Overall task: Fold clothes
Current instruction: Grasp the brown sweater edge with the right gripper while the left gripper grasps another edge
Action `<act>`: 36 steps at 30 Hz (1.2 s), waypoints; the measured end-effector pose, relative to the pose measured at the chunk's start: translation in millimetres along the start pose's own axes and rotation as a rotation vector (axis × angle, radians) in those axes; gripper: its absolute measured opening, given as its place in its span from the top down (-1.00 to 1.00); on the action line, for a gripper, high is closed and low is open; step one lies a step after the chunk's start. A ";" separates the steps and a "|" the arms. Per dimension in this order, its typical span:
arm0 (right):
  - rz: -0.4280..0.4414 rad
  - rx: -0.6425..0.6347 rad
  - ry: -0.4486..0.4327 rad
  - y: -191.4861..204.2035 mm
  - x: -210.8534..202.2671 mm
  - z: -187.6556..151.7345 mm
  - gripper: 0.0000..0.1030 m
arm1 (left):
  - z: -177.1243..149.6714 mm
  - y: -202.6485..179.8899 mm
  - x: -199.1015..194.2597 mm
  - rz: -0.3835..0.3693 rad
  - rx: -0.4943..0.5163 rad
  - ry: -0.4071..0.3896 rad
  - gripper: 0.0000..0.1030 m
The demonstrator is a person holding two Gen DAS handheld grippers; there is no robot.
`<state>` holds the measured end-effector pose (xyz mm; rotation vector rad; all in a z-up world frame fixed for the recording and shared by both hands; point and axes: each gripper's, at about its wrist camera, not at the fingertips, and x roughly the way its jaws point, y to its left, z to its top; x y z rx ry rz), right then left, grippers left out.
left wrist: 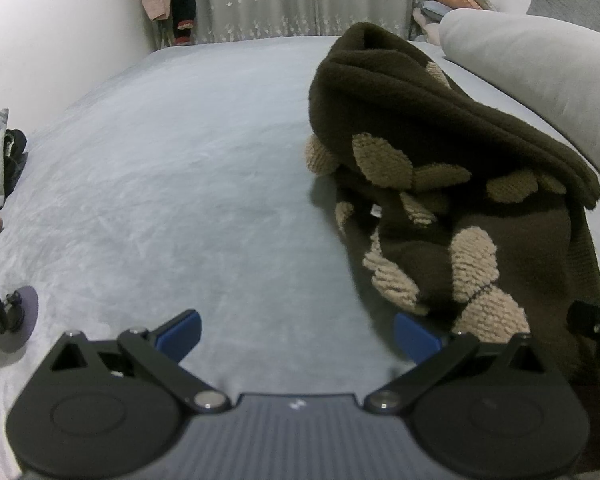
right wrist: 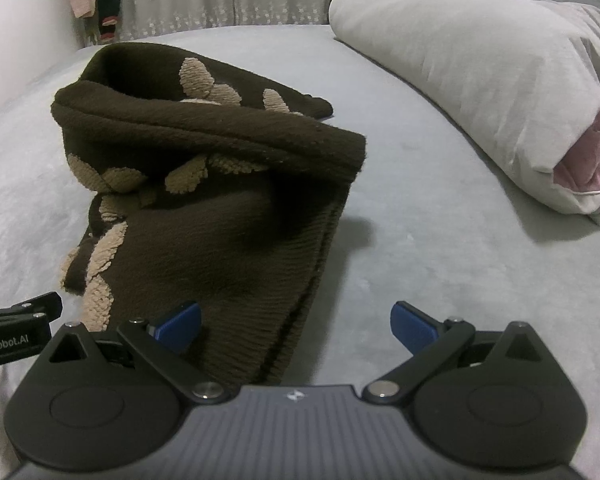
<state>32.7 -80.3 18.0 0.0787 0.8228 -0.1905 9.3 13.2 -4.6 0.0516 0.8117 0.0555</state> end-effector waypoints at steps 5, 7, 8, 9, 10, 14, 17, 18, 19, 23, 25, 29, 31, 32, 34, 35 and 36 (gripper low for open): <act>0.071 0.013 0.028 2.9 11.9 4.8 -1.00 | 5.5 5.6 6.1 -0.012 -0.022 0.028 -1.00; 0.103 0.023 0.041 2.9 18.9 7.2 -0.99 | 9.1 8.4 9.3 -0.025 -0.029 0.037 -1.00; 0.115 0.027 0.048 2.8 22.7 8.4 -0.96 | 11.2 10.3 10.5 -0.032 -0.033 0.034 -1.00; 0.127 0.032 0.055 2.6 26.5 9.5 -0.95 | 13.2 12.0 11.6 -0.041 -0.037 0.026 -1.00; 0.140 0.040 0.065 1.5 30.3 10.4 -0.94 | 15.1 13.9 13.5 -0.057 -0.040 0.022 -1.00; 0.218 0.091 0.111 -4.1 43.5 11.7 -0.71 | 21.4 21.0 22.7 -0.127 -0.062 0.023 -1.00; 0.253 0.108 0.106 -4.8 44.7 10.4 -0.52 | 23.2 23.2 29.3 -0.172 -0.067 0.016 -1.00; 0.250 0.107 0.096 -4.4 43.3 10.1 -0.36 | 23.3 23.4 31.4 -0.191 -0.064 0.016 -1.00; 0.243 0.103 0.087 -4.8 40.7 10.8 -0.26 | 23.5 23.7 33.7 -0.211 -0.062 0.019 -1.00; 0.212 0.088 0.044 -7.0 30.2 14.8 0.00 | 25.4 27.0 42.9 -0.287 -0.083 0.050 -1.00; 0.193 0.081 0.013 -8.2 26.4 17.9 -0.11 | 27.1 30.1 46.7 -0.320 -0.094 0.062 -1.00; 0.158 -0.043 -0.063 1.5 15.5 31.2 -0.36 | 27.7 38.2 53.4 -0.383 -0.104 0.070 -1.00; 0.145 -0.093 -0.104 7.4 10.3 42.1 -0.39 | 26.2 41.3 57.0 -0.417 -0.101 0.064 -1.00; 0.139 -0.118 -0.124 10.4 7.7 47.6 -0.40 | 25.5 42.8 58.8 -0.434 -0.099 0.061 -1.00; 0.147 -0.157 -0.156 17.7 5.0 59.2 -0.43 | 25.0 46.3 64.6 -0.468 -0.110 0.066 -1.00; 0.157 -0.179 -0.168 22.8 4.3 65.2 -0.44 | 24.6 48.6 68.2 -0.489 -0.124 0.074 -1.00; 0.168 -0.198 -0.172 28.0 6.1 70.2 -0.44 | 24.8 50.8 70.4 -0.508 -0.138 0.078 -1.00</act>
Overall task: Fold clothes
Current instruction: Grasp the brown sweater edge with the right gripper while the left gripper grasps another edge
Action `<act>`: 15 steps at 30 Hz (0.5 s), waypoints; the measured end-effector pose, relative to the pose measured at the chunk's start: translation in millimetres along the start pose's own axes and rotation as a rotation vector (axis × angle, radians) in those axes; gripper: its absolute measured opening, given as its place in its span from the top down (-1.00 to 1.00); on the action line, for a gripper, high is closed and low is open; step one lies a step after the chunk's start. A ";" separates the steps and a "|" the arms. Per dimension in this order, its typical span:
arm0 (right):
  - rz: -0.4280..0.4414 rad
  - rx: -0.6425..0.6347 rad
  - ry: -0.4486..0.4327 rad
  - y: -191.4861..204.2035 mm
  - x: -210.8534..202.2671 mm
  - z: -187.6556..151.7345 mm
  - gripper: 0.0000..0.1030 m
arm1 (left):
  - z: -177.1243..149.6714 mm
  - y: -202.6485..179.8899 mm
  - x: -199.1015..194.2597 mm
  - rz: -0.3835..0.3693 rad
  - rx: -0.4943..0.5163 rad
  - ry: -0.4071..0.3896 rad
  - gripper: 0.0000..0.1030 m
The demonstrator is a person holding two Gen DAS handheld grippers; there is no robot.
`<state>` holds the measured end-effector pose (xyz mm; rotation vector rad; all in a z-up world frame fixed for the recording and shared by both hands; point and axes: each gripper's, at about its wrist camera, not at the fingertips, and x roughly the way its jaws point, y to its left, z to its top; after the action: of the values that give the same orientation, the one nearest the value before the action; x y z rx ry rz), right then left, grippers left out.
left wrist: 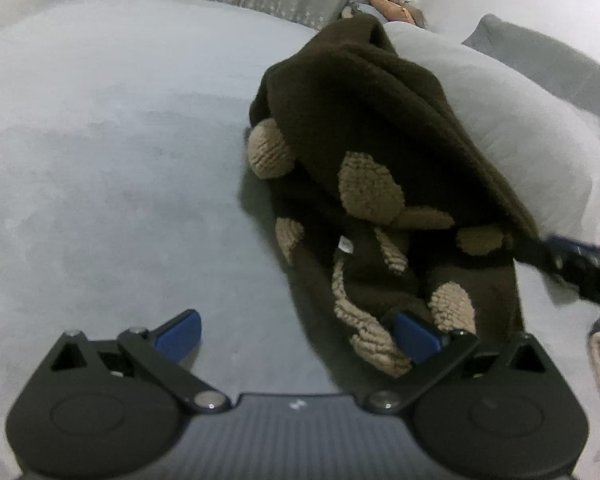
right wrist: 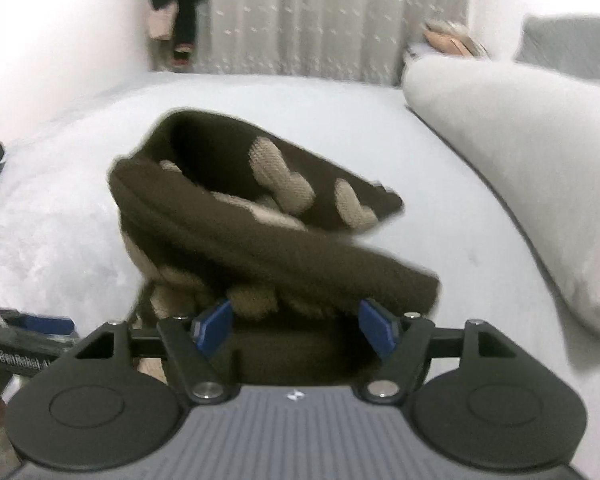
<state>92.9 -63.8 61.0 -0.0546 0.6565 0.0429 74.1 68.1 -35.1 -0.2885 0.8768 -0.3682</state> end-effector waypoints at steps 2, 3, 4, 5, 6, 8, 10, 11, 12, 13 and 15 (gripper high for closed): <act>0.021 -0.037 0.000 8.3 8.4 9.1 -0.44 | 1.5 5.3 1.3 -0.034 -0.026 0.000 -1.00; 0.030 -0.056 0.004 13.1 13.1 12.7 -0.44 | 2.0 8.1 2.3 -0.049 -0.039 0.000 -1.00; 0.027 -0.078 0.002 17.4 16.8 14.6 -0.44 | 2.5 10.8 3.4 -0.063 -0.052 0.001 -1.00; 0.023 -0.099 0.000 21.6 20.4 16.3 -0.43 | 3.4 15.7 2.4 -0.074 -0.072 0.010 -1.00; 0.019 -0.121 -0.002 25.8 23.9 17.9 -0.43 | 3.7 19.0 3.2 -0.076 -0.089 0.016 -1.00; 0.005 -0.159 -0.005 32.2 30.0 21.0 -0.35 | 2.6 20.9 4.9 -0.077 -0.109 0.016 -1.00; -0.001 -0.184 -0.007 32.6 31.9 23.6 -0.11 | -0.8 17.9 2.0 -0.078 -0.108 0.005 -1.00; 0.000 -0.195 -0.007 31.8 32.6 24.9 0.06 | -0.4 16.8 4.1 -0.079 -0.106 0.003 -1.00; 0.008 -0.198 -0.006 29.3 31.8 26.2 0.34 | 1.0 15.7 7.8 -0.081 -0.102 0.002 -1.00; 0.013 -0.195 -0.002 25.7 30.6 27.5 0.49 | 0.7 14.5 10.2 -0.082 -0.101 0.001 -1.00; 0.008 -0.180 0.004 15.8 26.8 30.0 0.72 | 0.0 15.4 9.0 -0.086 -0.110 -0.003 -0.97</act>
<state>131.5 -45.6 67.8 -0.2251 0.6553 0.1096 82.4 78.2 -47.3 -0.4286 0.8854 -0.3997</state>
